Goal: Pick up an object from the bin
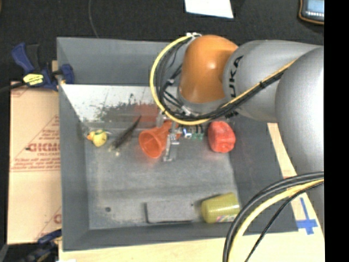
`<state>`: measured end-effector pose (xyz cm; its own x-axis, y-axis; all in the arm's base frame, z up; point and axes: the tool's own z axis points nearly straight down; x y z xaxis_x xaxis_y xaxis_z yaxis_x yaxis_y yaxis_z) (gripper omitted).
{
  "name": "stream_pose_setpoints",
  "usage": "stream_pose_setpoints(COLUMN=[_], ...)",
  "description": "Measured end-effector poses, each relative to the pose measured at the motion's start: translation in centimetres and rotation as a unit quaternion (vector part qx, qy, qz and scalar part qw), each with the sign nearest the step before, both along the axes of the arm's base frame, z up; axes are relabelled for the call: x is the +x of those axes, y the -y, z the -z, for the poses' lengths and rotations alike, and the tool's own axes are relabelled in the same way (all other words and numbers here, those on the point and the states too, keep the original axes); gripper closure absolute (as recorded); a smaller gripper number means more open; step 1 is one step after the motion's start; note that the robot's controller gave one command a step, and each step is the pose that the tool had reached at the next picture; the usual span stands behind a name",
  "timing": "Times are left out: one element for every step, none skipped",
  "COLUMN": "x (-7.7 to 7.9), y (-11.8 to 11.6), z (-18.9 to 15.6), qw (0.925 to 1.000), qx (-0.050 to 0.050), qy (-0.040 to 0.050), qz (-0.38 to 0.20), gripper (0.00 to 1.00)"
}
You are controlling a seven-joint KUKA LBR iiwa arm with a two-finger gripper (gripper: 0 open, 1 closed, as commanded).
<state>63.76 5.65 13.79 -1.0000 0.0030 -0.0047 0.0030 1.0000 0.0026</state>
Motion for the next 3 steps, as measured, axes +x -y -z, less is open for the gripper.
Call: stream_pose_setpoints(x=[0.0, 0.0, -6.1], y=[0.0, 0.0, 0.9], z=[0.0, -1.3, -13.1], qw=[1.0000, 1.0000, 0.9967], qx=[0.000, 0.000, -0.001], qy=[0.0000, -0.0028, 0.0022], qz=[0.000, -0.002, -0.081], gripper=[0.00, 0.00, 0.00])
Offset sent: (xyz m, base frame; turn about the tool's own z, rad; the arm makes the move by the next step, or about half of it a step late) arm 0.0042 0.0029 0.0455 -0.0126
